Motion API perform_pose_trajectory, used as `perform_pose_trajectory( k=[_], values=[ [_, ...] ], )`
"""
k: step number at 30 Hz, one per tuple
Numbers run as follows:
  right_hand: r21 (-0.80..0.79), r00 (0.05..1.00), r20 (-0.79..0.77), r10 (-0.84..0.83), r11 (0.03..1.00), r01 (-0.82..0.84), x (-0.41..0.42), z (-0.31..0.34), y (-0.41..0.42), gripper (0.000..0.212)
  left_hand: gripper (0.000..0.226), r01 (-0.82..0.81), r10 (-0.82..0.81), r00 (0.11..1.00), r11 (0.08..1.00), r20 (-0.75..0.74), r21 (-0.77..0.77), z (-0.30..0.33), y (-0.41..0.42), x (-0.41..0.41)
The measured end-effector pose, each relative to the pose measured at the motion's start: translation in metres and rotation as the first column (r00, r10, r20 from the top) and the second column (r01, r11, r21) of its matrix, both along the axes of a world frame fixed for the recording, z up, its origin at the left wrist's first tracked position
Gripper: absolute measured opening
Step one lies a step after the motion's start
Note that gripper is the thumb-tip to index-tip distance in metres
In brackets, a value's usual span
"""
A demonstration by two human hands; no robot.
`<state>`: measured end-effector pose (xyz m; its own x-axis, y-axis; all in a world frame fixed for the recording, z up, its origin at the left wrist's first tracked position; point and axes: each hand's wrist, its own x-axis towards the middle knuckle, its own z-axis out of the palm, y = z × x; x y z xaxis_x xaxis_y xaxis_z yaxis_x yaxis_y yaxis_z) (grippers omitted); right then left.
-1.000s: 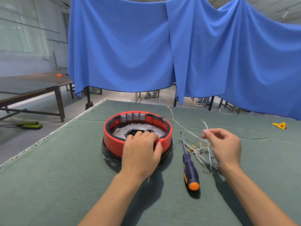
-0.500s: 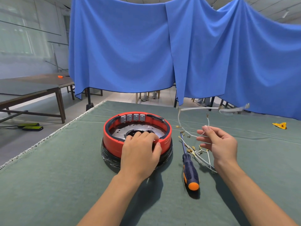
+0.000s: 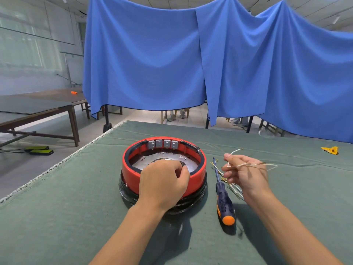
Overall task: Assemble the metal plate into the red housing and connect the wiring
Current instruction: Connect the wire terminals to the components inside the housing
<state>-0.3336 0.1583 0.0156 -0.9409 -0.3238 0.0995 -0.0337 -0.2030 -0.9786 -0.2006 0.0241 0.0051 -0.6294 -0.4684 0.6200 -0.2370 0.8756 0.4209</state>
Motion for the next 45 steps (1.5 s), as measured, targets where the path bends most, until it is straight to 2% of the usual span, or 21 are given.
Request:
perform_pose_trajectory(
  k=[3, 8, 12, 14, 16, 18, 20, 21, 23, 24, 25, 30, 35, 40, 44, 45],
  values=[
    [0.025, 0.998, -0.051, 0.038, 0.999, -0.037, 0.005, 0.0, -0.003, 0.016, 0.049, -0.001, 0.002, 0.999, 1.0, 0.033, -0.018, 0.003, -0.001, 0.003],
    [0.007, 0.993, -0.105, 0.054, 0.999, -0.053, 0.013, 0.011, -0.009, 0.016, 0.022, 0.018, -0.017, 0.993, 1.0, 0.115, -0.006, 0.018, -0.001, 0.005],
    [0.044, 0.977, -0.18, 0.113, 0.993, -0.107, 0.021, 0.028, -0.023, 0.018, 0.018, 0.108, -0.125, 0.971, 0.99, 0.202, 0.09, 0.028, -0.003, 0.007],
    [0.08, 0.965, -0.22, 0.142, 0.989, -0.128, 0.023, 0.032, -0.033, 0.017, 0.017, 0.2, -0.257, 0.92, 0.957, 0.296, 0.209, 0.035, -0.007, 0.006],
    [0.1, 0.956, -0.261, 0.133, 0.989, -0.111, 0.024, 0.031, -0.042, 0.017, 0.018, 0.255, -0.397, 0.85, 0.885, 0.346, 0.389, 0.04, -0.009, 0.005],
    [0.098, 0.951, -0.296, 0.086, 0.993, -0.059, 0.023, 0.024, -0.047, 0.017, 0.02, 0.272, -0.443, 0.844, 0.839, 0.302, 0.471, 0.041, -0.014, 0.0],
    [0.15, 0.931, -0.366, 0.017, 0.988, 0.041, 0.018, 0.015, -0.052, 0.018, 0.026, 0.288, -0.432, 0.884, 0.804, 0.179, 0.52, 0.04, -0.018, -0.007],
    [0.204, 0.91, -0.415, -0.018, 0.973, 0.112, 0.015, 0.011, -0.054, 0.017, 0.032, 0.309, -0.452, 0.886, 0.737, 0.098, 0.601, 0.04, -0.019, -0.009],
    [0.273, 0.862, -0.502, -0.069, 0.933, 0.233, 0.011, 0.005, -0.057, 0.017, 0.047, 0.356, -0.517, 0.855, 0.522, -0.044, 0.775, 0.04, -0.02, -0.013],
    [0.265, 0.847, -0.526, -0.08, 0.931, 0.252, 0.01, 0.003, -0.058, 0.015, 0.052, 0.364, -0.544, 0.836, 0.449, -0.073, 0.816, 0.04, -0.021, -0.014],
    [0.247, 0.836, -0.543, -0.083, 0.935, 0.253, 0.009, 0.002, -0.06, 0.014, 0.055, 0.361, -0.564, 0.823, 0.422, -0.071, 0.832, 0.039, -0.021, -0.014],
    [0.253, 0.748, -0.658, -0.087, 0.91, 0.328, 0.008, 0.0, -0.064, 0.01, 0.04, 0.313, -0.544, 0.838, 0.44, -0.027, 0.841, 0.033, -0.018, -0.015],
    [0.226, 0.647, -0.76, -0.068, 0.905, 0.361, 0.015, 0.002, -0.063, 0.011, 0.025, 0.272, -0.473, 0.879, 0.399, -0.058, 0.875, 0.031, -0.021, -0.011],
    [0.197, 0.635, -0.772, 0.026, 0.96, 0.201, 0.022, 0.006, -0.061, 0.013, 0.012, 0.326, -0.311, 0.924, 0.345, -0.22, 0.88, 0.031, -0.026, -0.007],
    [0.197, 0.687, -0.72, 0.096, 0.978, 0.069, 0.022, 0.006, -0.058, 0.005, 0.013, 0.401, -0.198, 0.913, 0.264, -0.357, 0.877, 0.031, -0.031, -0.005],
    [0.222, 0.694, -0.711, 0.113, 0.973, 0.069, 0.022, 0.006, -0.056, 0.009, 0.014, 0.411, -0.168, 0.91, 0.264, -0.378, 0.872, 0.031, -0.032, -0.005]
  ],
)
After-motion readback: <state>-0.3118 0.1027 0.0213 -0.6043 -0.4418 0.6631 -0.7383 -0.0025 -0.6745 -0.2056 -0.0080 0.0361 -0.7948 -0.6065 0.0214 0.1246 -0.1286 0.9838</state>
